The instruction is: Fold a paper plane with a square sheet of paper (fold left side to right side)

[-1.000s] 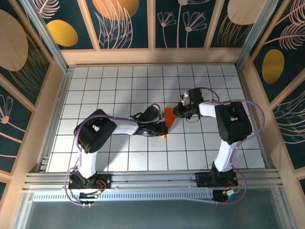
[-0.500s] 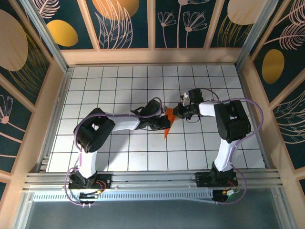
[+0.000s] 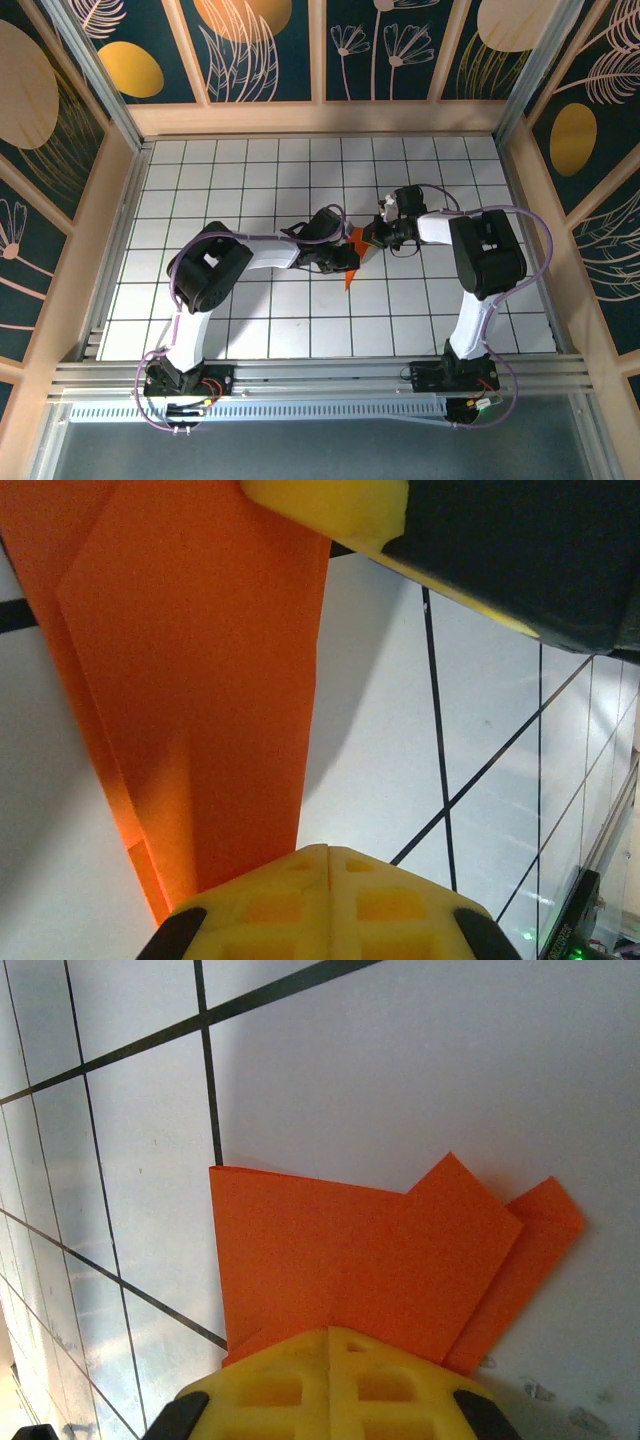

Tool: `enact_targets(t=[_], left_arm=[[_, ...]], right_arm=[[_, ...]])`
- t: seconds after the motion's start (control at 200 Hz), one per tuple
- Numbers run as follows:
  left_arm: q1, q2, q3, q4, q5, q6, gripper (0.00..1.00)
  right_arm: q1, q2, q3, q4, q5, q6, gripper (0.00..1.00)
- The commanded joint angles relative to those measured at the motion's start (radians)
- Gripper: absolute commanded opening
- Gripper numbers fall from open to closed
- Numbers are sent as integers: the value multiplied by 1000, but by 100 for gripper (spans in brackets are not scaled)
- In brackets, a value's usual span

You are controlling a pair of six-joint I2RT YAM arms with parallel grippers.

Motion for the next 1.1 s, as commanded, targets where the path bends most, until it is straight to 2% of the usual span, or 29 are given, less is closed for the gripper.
enact_targets(t=[0.0, 0.626, 1.096], left_arm=[[1, 22, 21, -35, 23, 29, 0], [-10, -27, -58, -101, 32, 146, 2], [-20, -108, -126, -80, 23, 187, 5]], right_arm=[[-4, 48, -4, -78, 100, -33, 0], [-5, 64, 2, -97, 117, -41, 0], [-7, 66, 0, -102, 118, -41, 0]])
